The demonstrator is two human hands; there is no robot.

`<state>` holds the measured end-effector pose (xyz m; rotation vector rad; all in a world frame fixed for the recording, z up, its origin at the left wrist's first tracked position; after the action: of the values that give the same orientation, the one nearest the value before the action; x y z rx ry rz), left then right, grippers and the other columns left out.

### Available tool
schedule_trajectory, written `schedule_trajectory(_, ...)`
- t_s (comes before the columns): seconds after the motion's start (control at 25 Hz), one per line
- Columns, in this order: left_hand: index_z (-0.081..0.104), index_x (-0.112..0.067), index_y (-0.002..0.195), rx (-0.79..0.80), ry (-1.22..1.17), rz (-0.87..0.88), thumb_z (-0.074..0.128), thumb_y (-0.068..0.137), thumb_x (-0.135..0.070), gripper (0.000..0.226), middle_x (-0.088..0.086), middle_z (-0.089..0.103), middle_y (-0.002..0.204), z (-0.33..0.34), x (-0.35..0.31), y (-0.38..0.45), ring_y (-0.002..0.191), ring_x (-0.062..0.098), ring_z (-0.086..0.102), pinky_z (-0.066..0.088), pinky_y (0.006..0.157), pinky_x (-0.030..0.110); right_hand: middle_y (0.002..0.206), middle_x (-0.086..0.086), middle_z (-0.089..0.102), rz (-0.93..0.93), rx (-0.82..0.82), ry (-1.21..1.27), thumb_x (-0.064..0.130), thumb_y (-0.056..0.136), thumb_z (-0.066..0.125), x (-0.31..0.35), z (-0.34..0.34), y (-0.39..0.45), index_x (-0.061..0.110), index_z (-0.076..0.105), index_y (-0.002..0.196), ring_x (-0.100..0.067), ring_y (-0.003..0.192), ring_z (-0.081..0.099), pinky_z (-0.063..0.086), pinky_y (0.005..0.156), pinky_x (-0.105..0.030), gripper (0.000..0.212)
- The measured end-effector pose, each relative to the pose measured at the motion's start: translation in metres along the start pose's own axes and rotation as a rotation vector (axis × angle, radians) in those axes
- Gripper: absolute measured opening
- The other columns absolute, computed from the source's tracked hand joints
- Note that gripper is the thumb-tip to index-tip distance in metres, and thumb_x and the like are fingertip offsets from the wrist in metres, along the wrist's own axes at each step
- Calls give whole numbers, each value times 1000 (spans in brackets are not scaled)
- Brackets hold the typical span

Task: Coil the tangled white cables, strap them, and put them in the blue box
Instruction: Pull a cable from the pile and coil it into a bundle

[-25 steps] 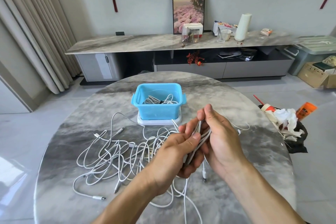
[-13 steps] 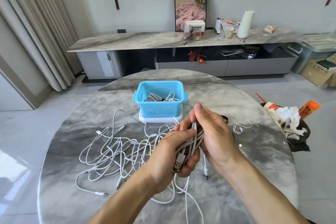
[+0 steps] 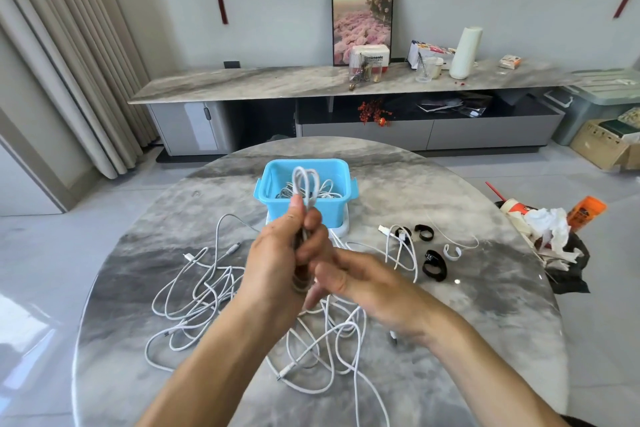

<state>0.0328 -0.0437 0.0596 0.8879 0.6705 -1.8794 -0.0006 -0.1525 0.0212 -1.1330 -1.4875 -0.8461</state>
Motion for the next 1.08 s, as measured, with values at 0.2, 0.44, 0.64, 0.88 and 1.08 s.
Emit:
schedule_trajectory(0.2, 42, -22, 66, -100, -165, 176, 35, 100, -45, 42, -9, 26, 45, -21, -53, -3, 38, 6, 25, 46, 50, 20, 65, 3, 63, 4, -213, -704, 45, 90, 63, 0, -34, -4, 21, 57, 68, -14, 65, 60, 47, 66, -35, 33)
schedule_trajectory(0.44, 44, -19, 74, -297, -44, 355, 33, 104, -45, 41, 1, 54, 61, -43, -76, -4, 33, 9, 31, 21, 32, 15, 53, 5, 53, -27, -462, -418, 35, 88, 71, 6, -54, -10, 15, 53, 61, -8, 50, 45, 38, 52, -27, 37)
schedule_trajectory(0.64, 51, -11, 81, -217, 1135, 590, 36, 105, -35, 37, -5, 65, 53, -32, -61, -3, 38, 9, 47, 36, 43, 24, 50, 3, 46, -207, -366, 317, 24, 73, 83, 26, -54, -22, 7, 70, 74, -9, 43, 33, 28, 42, -22, 21)
schedule_trajectory(0.88, 50, -17, 76, 354, 1186, 324, 34, 99, -49, 43, -1, 55, 57, 1, 4, -6, 54, 18, 49, 43, 58, 36, 58, -1, 35, -194, -335, 704, 23, 80, 72, 36, -50, -32, 4, 68, 82, -5, 42, 28, 23, 38, -16, 20)
schedule_trajectory(1.08, 56, -6, 84, 340, 889, 233, 59, 92, -40, 35, -4, 54, 61, 7, 9, -9, 55, 7, 46, 40, 55, 21, 70, -6, 58, -143, -332, 1033, 7, 87, 48, 34, -37, -23, 3, 74, 87, -15, 60, 57, 55, 58, -26, 26)
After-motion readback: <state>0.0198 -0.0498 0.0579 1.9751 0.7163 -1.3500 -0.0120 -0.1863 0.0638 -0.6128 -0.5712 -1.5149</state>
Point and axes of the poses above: each hand's wrist, its own y-axis towards the middle knuckle, its own z-axis out of the palm, x = y × z, the point moved 4 cm from there along y, towards the middle knuckle
